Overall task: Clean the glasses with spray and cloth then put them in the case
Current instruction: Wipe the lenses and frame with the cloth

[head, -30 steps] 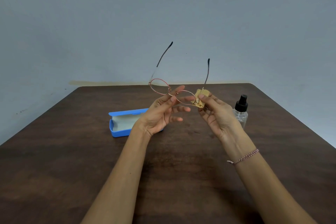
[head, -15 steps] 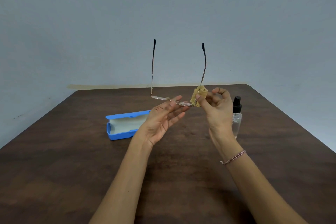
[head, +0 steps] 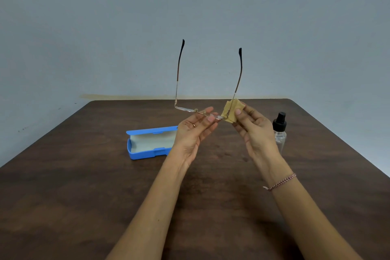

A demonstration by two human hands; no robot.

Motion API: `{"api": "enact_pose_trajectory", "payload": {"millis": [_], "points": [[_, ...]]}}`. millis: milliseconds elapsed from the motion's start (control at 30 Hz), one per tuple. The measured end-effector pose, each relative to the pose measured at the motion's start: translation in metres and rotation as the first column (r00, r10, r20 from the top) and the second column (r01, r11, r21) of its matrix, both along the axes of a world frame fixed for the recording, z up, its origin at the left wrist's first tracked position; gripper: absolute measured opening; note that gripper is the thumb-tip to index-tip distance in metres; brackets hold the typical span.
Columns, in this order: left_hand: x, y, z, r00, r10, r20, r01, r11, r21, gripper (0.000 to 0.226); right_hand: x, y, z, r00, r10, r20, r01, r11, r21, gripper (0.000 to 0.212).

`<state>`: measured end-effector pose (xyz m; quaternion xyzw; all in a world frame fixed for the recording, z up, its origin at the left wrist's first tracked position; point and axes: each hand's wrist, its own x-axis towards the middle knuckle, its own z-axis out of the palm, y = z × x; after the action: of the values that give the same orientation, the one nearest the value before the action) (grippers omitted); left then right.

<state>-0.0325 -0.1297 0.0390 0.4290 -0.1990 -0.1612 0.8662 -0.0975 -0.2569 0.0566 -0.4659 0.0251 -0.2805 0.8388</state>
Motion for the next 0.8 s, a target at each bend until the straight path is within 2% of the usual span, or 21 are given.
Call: {"api": "enact_pose_trajectory", "payload": {"millis": [133,233,500,633,800], "points": [[0.000,-0.001,-0.001,0.999,0.046,0.019,-0.046,0.999,0.003,0.033,0.000,-0.003,-0.002,0.999,0.040,-0.018,-0.039,0.998,0.038,0.016],[0.000,-0.002,-0.002,0.996,0.077,0.037,-0.077,0.997,0.001,0.035,0.001,-0.003,-0.003,0.998,0.054,-0.016,-0.053,0.998,0.039,0.017],[-0.004,-0.005,-0.006,0.994,0.067,0.083,-0.069,0.997,0.021,0.025,0.002,-0.004,-0.009,0.995,-0.045,-0.089,0.027,0.982,-0.185,0.017],[-0.006,-0.005,-0.007,0.994,0.057,0.091,-0.060,0.998,0.036,0.026,0.004,-0.007,-0.010,0.986,-0.045,-0.158,0.013,0.981,-0.196,0.020],[-0.008,-0.006,-0.008,0.996,0.060,0.068,-0.063,0.997,0.049,0.033,0.005,-0.007,-0.012,0.983,-0.074,-0.170,0.032,0.970,-0.239,0.025]]}}
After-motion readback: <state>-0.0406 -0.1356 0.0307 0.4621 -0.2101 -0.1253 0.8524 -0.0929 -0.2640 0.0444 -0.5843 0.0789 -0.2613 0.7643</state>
